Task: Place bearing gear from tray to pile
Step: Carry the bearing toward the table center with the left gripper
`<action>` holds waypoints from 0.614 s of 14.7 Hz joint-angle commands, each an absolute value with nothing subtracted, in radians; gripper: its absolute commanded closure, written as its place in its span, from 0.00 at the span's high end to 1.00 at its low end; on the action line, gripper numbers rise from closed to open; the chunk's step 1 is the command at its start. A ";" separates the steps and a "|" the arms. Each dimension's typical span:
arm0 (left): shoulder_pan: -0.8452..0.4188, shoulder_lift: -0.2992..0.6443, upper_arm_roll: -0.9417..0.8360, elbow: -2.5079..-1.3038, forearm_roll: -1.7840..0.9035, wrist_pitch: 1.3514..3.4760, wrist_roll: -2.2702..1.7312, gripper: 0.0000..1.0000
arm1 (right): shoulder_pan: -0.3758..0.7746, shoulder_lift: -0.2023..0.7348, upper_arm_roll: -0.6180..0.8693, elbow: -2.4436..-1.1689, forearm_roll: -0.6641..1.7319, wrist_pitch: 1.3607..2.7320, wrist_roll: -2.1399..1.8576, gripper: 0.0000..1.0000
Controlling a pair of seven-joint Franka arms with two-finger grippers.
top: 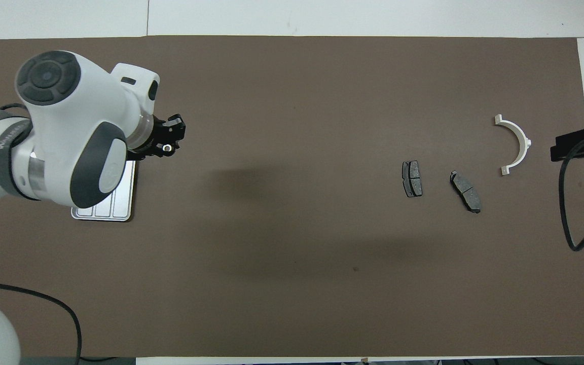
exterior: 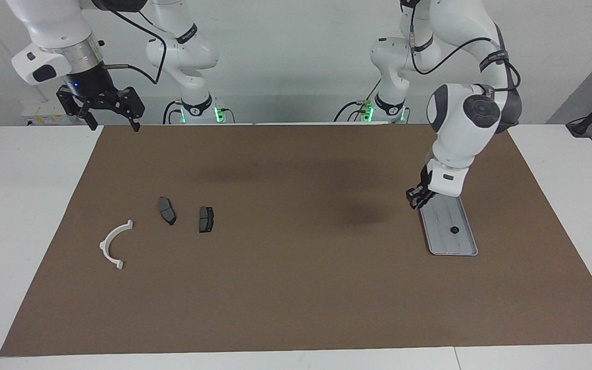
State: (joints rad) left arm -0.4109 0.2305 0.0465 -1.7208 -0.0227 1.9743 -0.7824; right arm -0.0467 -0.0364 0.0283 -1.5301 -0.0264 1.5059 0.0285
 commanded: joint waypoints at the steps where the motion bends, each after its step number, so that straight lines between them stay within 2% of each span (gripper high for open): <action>1: -0.501 0.340 0.067 -1.602 -0.028 1.960 -0.889 0.00 | -0.066 -0.048 0.035 -1.559 -0.009 1.532 -0.014 1.00; 4: -0.555 0.521 0.071 -1.433 -0.023 1.957 -1.001 0.00 | -0.069 -0.046 0.035 -1.557 -0.009 1.548 -0.017 1.00; 9: -0.607 0.641 0.074 -1.373 -0.029 2.028 -1.075 0.00 | -0.069 -0.045 0.035 -1.559 -0.009 1.551 -0.017 1.00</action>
State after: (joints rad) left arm -0.5652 0.5720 0.0492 -1.4359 -0.0230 2.0167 -1.0249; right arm -0.0468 -0.0360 0.0281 -1.5358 -0.0264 1.5217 0.0284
